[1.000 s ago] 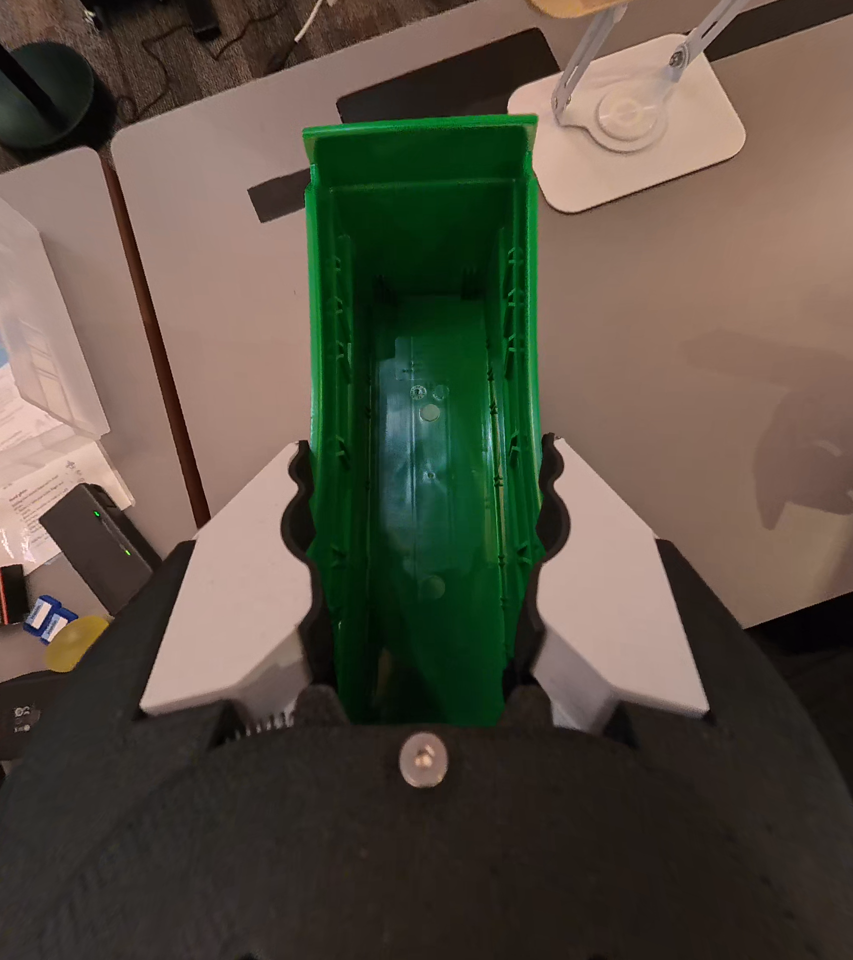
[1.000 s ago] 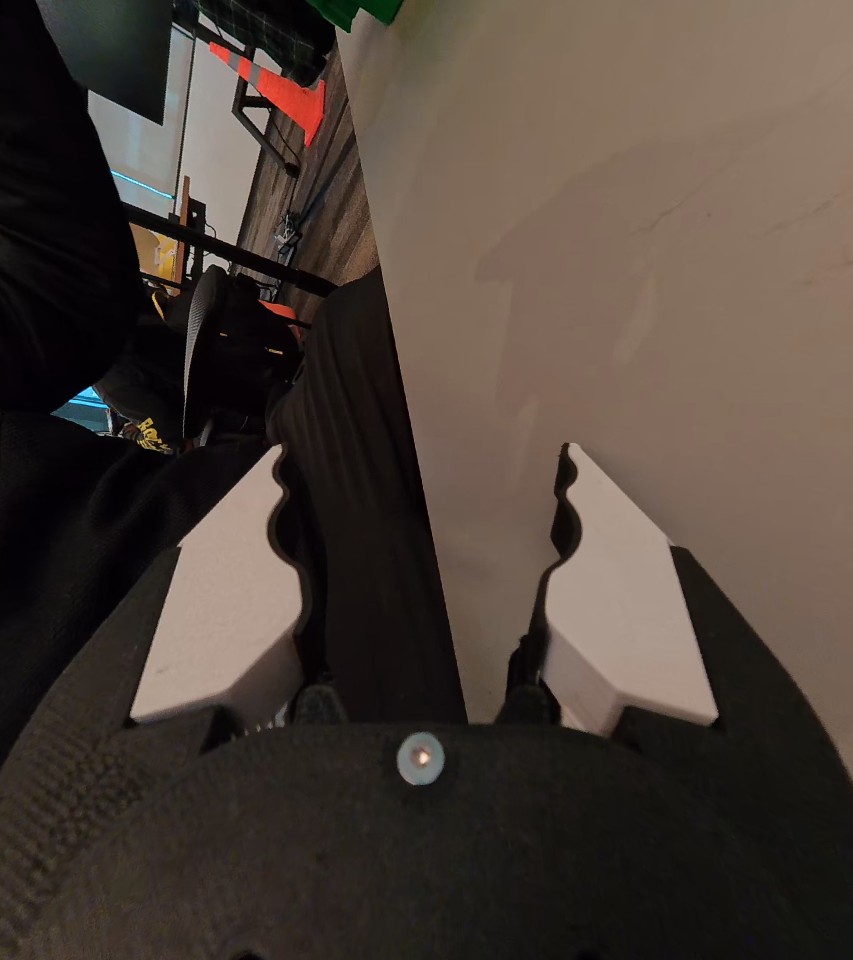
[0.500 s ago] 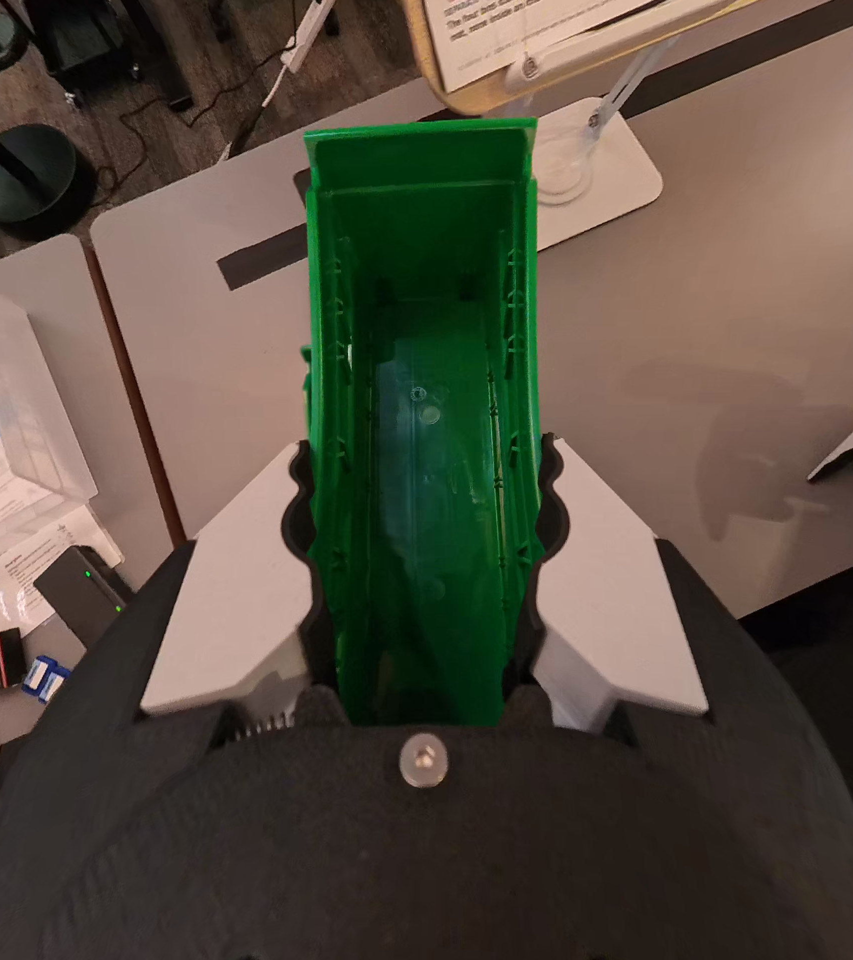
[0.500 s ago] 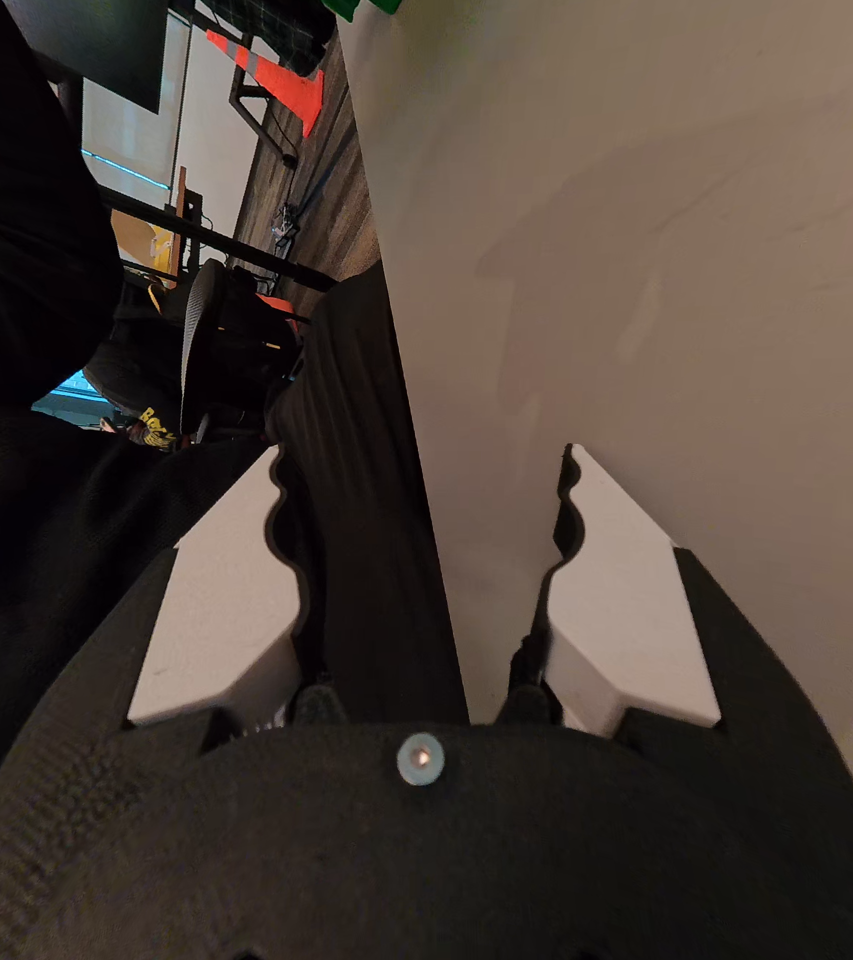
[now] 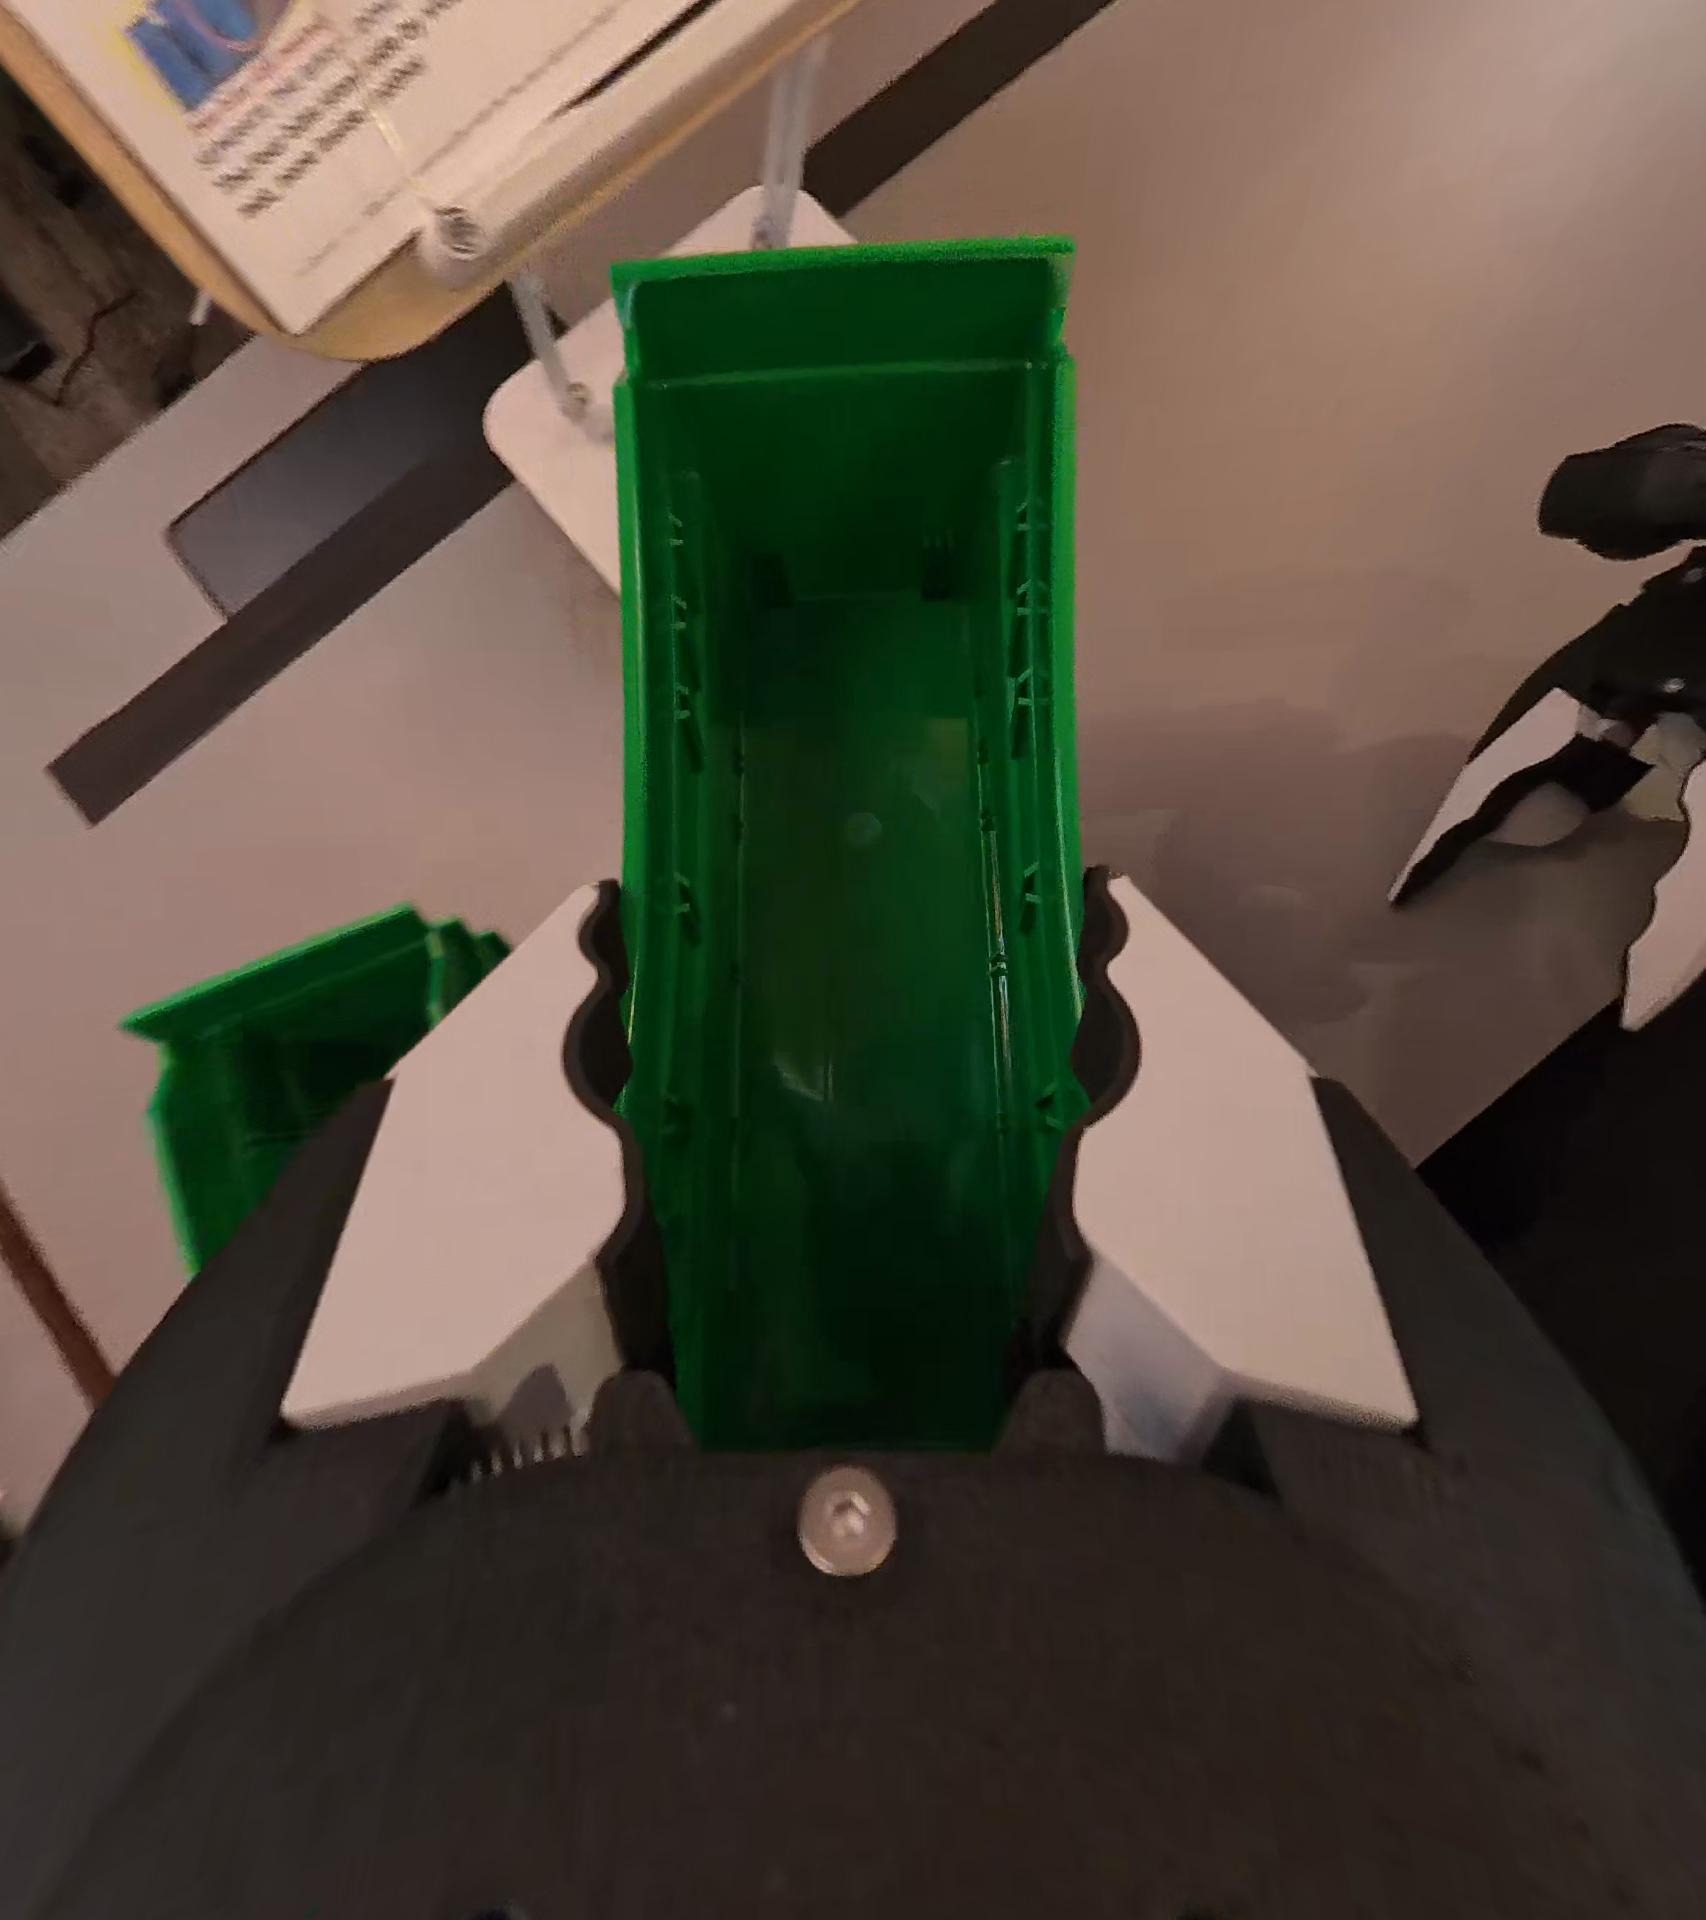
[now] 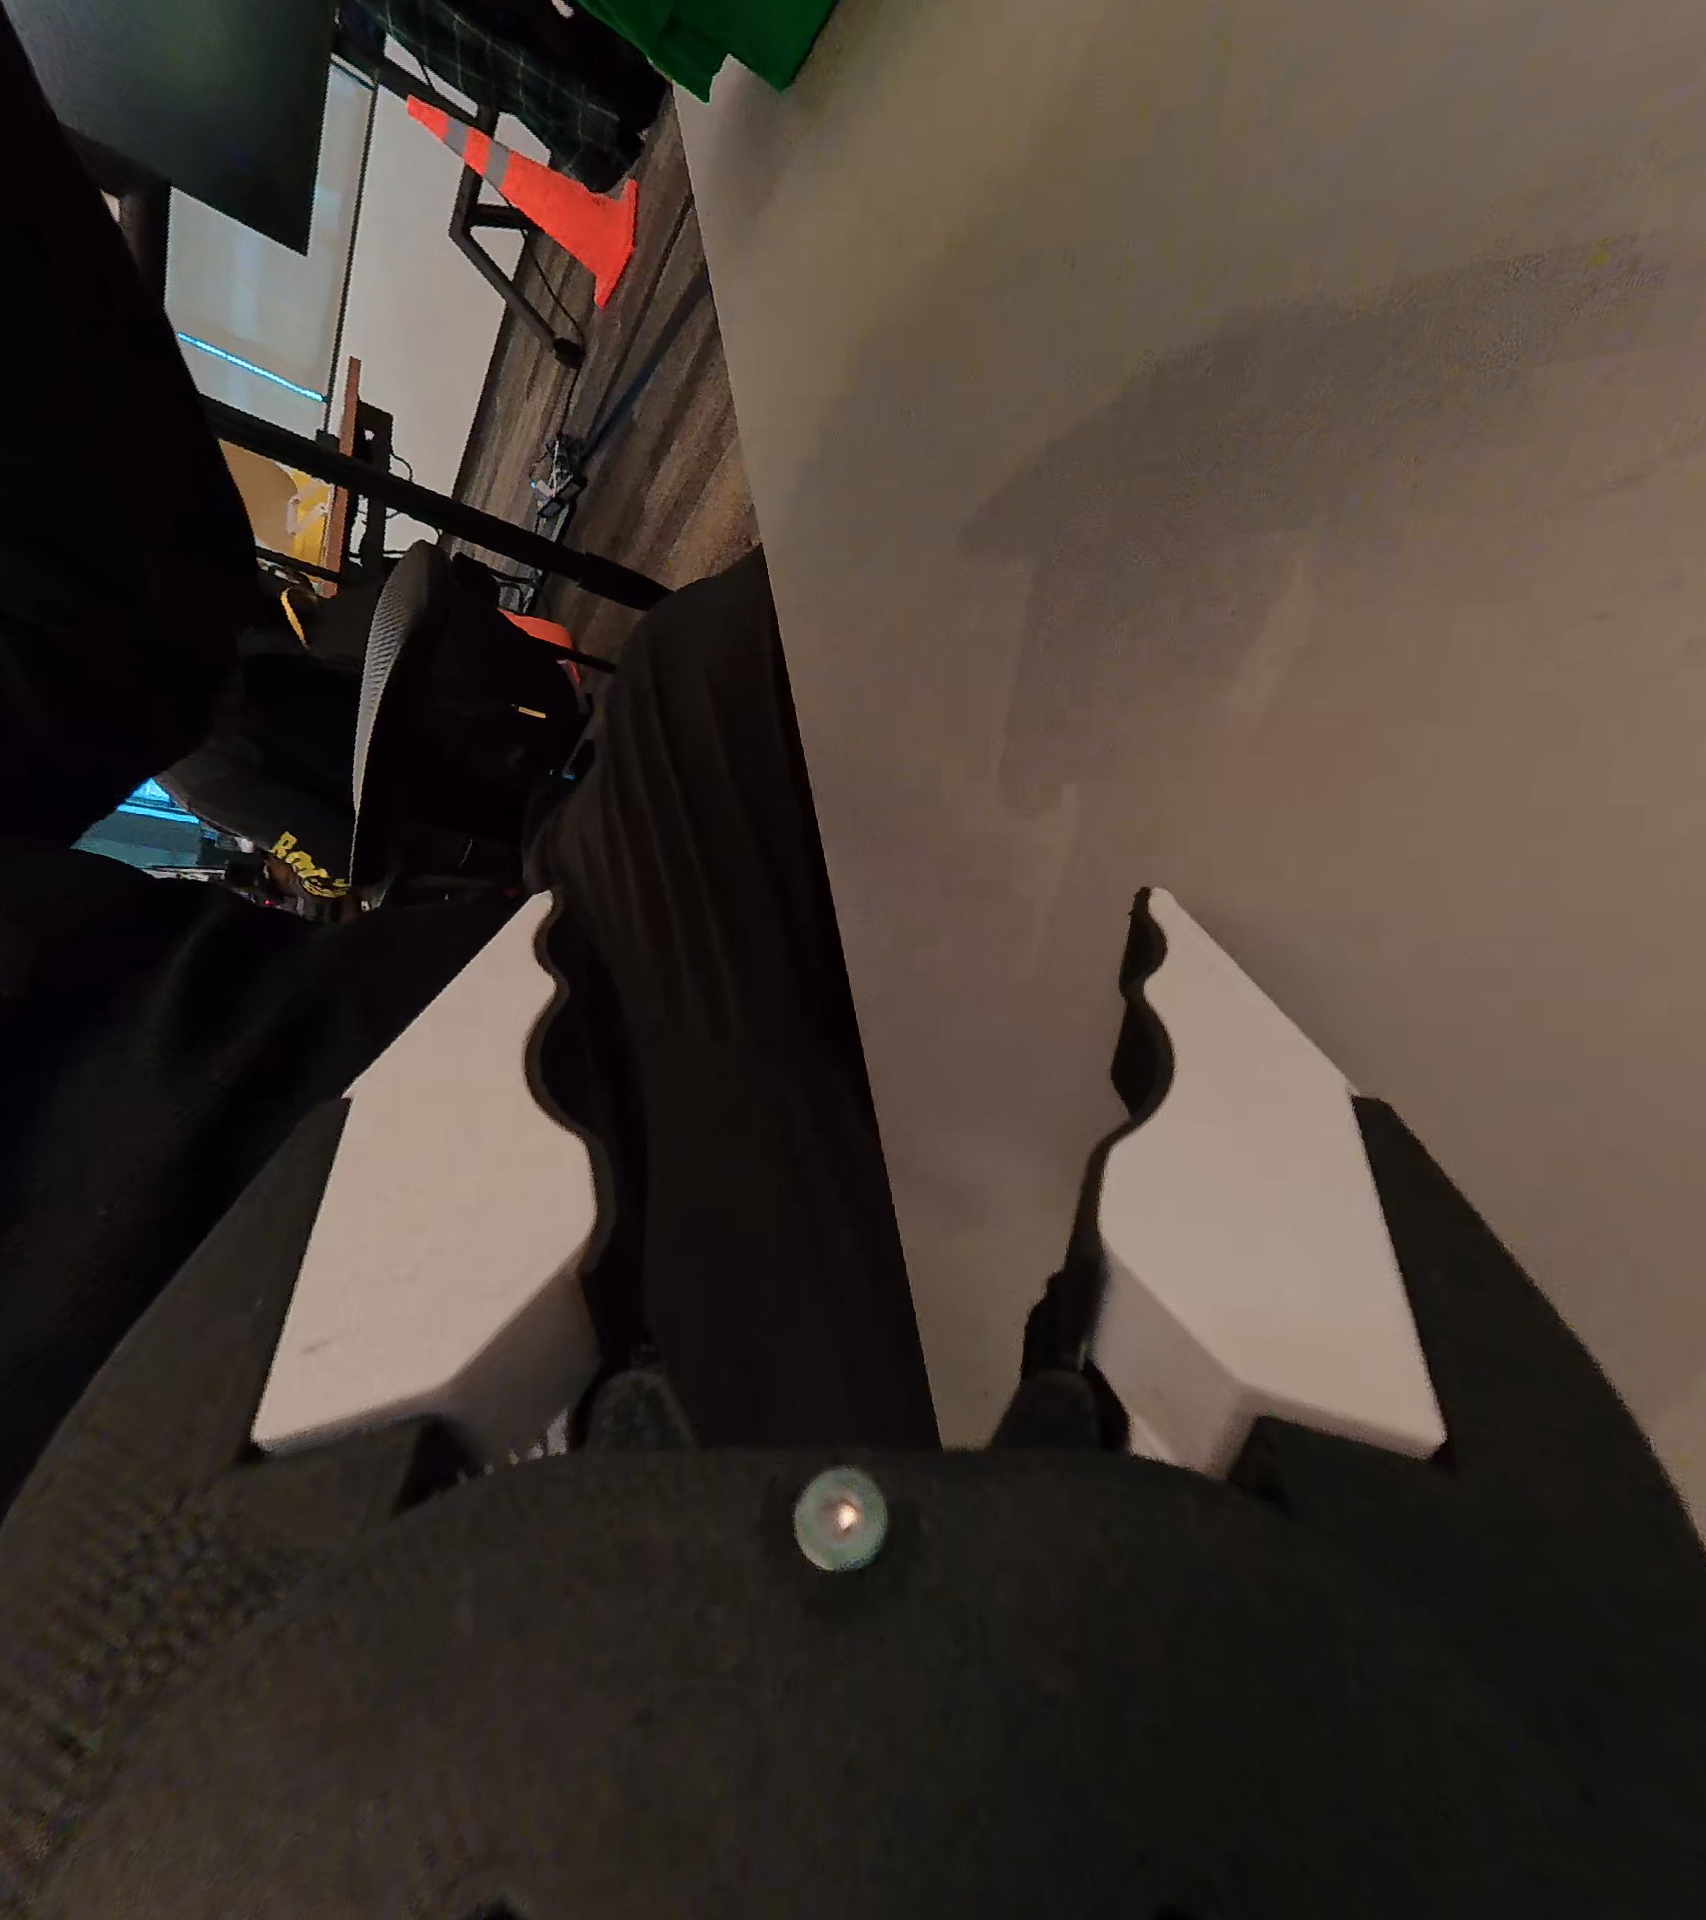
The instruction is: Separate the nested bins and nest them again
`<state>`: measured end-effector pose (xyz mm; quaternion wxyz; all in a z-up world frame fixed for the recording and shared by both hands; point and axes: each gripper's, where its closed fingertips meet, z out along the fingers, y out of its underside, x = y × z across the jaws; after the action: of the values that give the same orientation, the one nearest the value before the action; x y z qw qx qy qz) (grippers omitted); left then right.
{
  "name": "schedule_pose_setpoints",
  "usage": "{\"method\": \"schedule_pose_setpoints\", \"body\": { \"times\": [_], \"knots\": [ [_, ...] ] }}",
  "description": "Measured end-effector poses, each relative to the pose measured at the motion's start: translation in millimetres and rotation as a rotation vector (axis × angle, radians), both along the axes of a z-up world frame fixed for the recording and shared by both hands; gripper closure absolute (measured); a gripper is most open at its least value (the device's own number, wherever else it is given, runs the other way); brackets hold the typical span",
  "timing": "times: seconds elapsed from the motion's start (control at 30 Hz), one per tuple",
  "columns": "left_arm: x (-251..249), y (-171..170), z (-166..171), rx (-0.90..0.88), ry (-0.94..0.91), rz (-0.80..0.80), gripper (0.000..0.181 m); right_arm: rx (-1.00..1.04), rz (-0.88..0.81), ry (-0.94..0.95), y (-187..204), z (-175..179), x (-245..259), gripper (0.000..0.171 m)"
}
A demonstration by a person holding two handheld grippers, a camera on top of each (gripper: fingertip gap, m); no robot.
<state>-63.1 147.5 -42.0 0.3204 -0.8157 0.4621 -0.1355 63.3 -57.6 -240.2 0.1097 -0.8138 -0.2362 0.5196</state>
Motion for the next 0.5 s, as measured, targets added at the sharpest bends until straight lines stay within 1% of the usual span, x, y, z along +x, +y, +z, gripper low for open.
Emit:
{"method": "schedule_pose_setpoints", "body": {
  "times": [0.17, 0.23, 0.4, 0.5],
  "knots": [
    [36, -9, -46, -0.083, -0.032, -0.019, 0.094, 0.006, -0.002, 0.003, 0, 2, 1, 0.068],
    [45, -9, -65, -0.106, -0.055, -0.002, 0.094, 0.006, -0.003, 0.004, 0, 2, 2, 0.068],
    [46, -1, -114, -0.147, -0.075, 0.083, 0.093, 0.006, -0.004, 0.008, 0, 2, 3, 0.068],
    [35, 4, -134, -0.145, -0.067, 0.146, 0.092, 0.005, -0.003, 0.006, 0, 1, 3, 0.068]
  ]
}}
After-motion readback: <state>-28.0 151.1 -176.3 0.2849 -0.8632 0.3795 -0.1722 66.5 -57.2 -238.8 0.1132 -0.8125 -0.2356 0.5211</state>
